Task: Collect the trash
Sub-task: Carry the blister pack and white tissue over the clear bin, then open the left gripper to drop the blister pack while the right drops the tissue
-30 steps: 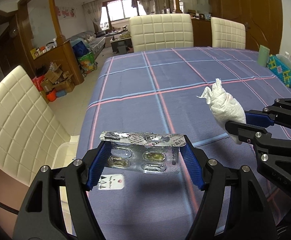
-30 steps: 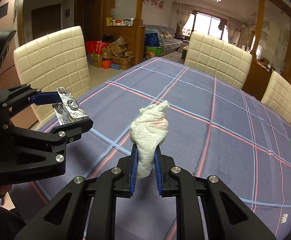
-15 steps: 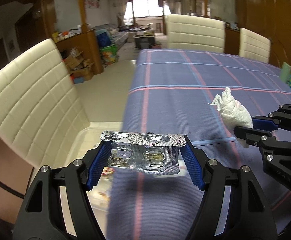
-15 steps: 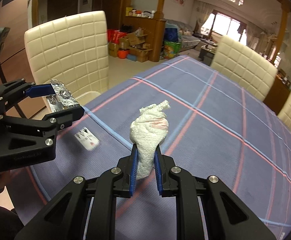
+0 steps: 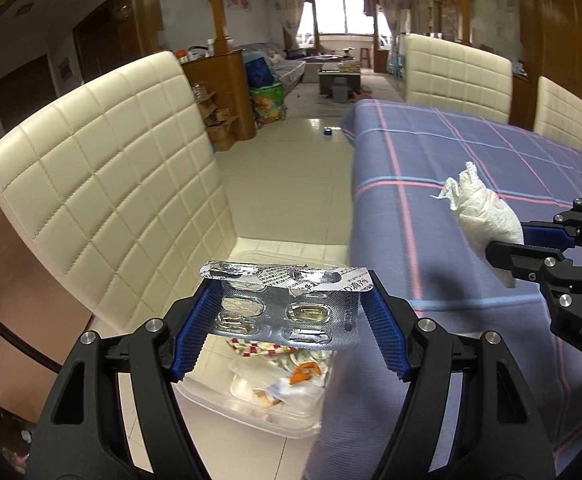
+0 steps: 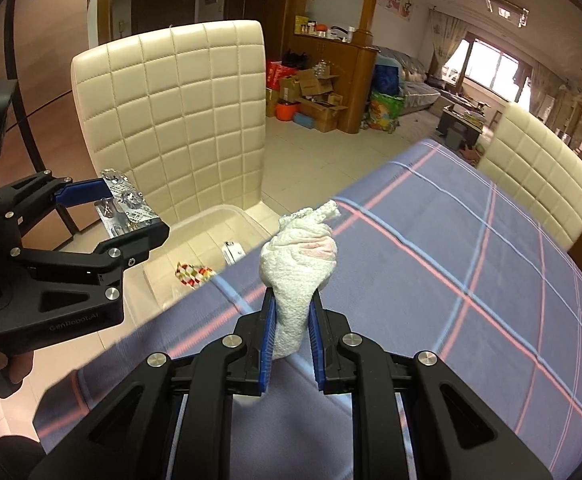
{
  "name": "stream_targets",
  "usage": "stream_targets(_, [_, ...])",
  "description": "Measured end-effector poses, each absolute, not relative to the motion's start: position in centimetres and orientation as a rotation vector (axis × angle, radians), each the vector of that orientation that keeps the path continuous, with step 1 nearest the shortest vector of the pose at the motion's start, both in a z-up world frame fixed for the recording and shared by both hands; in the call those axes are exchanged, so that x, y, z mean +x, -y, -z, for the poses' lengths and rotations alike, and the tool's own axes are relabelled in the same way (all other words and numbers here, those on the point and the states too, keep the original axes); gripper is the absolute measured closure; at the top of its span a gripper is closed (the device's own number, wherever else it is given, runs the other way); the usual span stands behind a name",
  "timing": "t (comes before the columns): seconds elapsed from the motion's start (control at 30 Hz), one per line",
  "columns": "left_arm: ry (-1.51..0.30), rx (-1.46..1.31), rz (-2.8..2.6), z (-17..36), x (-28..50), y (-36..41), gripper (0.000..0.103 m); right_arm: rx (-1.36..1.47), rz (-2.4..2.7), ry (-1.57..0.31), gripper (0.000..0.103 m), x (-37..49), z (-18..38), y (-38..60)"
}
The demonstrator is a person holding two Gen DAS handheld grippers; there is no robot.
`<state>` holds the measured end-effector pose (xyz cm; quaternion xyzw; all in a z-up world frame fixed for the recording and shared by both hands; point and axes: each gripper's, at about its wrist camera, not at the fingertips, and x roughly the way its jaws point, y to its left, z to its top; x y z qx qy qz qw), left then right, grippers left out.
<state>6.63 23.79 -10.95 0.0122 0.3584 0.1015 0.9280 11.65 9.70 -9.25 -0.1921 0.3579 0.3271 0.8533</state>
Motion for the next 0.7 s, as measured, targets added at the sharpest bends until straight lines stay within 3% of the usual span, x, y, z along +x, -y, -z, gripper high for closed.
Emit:
stream_targets(0.2, [-0.741, -0.016, -0.226, 11.1, 7.6, -26.0, 0.030, -0.409, -0.702, -0.764, 0.087, 12.9, 9.5, -11.6])
stream_targets(0.27, [-0.742, -0.036, -0.232, 11.2, 7.8, -26.6, 0.016, -0.410, -0.704, -0.770, 0.087, 13.2, 9.8, -12.0])
stream_targets(0.33, [-0.741, -0.058, -0.234, 11.4, 7.9, -27.1, 0.009, -0.413, -0.705, -0.775, 0.087, 13.4, 9.9, -12.4])
stream_targets(0.7, [-0.779, -0.084, -0.249, 13.0, 7.4, -28.4, 0.008, -0.441, -0.725, -0.802, 0.087, 13.2, 11.1, -14.3])
